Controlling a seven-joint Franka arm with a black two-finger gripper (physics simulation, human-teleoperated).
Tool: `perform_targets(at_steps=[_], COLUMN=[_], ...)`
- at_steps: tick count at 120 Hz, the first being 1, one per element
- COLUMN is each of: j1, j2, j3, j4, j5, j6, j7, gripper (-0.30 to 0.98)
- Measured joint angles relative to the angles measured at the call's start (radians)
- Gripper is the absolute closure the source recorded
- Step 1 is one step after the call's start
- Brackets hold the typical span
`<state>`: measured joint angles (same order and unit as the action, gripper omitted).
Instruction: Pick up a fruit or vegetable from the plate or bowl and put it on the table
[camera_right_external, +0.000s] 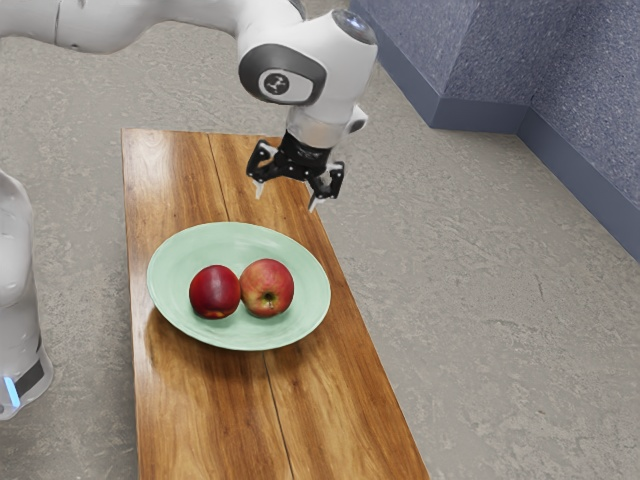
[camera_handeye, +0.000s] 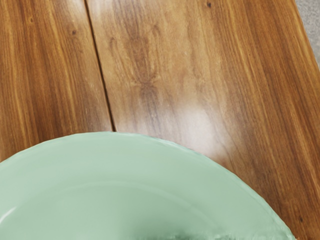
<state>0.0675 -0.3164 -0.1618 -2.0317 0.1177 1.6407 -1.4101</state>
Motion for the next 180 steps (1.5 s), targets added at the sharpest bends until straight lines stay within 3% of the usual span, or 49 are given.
perform_targets(at_steps=[22,46,74,86,104,112,116,123,130,164,180], j1=[0.009,0.056,0.078,0.097,0.220,0.227,0.208,0.021,-0.023,-0.024,-0.021], j2=[-0.140,-0.185,-0.184,-0.253,-0.302,-0.233,-0.183,-0.133,-0.146,-0.329,-0.351], j3=[-0.063,-0.157,-0.171,-0.178,-0.225,-0.233,-0.200,-0.016,0.043,-0.069,-0.101], j4=[-0.223,-0.248,-0.249,-0.272,-0.295,-0.262,-0.226,-0.192,-0.209,-0.416,-0.454], j5=[0.005,-0.057,-0.046,-0.044,-0.103,-0.117,-0.120,-0.121,-0.123,-0.152,-0.186], j6=[0.196,0.289,0.323,0.309,0.269,0.255,0.250,0.244,0.239,0.229,0.228], j7=[0.097,0.131,0.292,0.381,0.542,0.598,0.613,0.626,0.637,0.687,0.705], gripper=[0.01,0.00,0.00,0.02,0.05,0.03,0.02,0.02,0.01,0.01,0.02])
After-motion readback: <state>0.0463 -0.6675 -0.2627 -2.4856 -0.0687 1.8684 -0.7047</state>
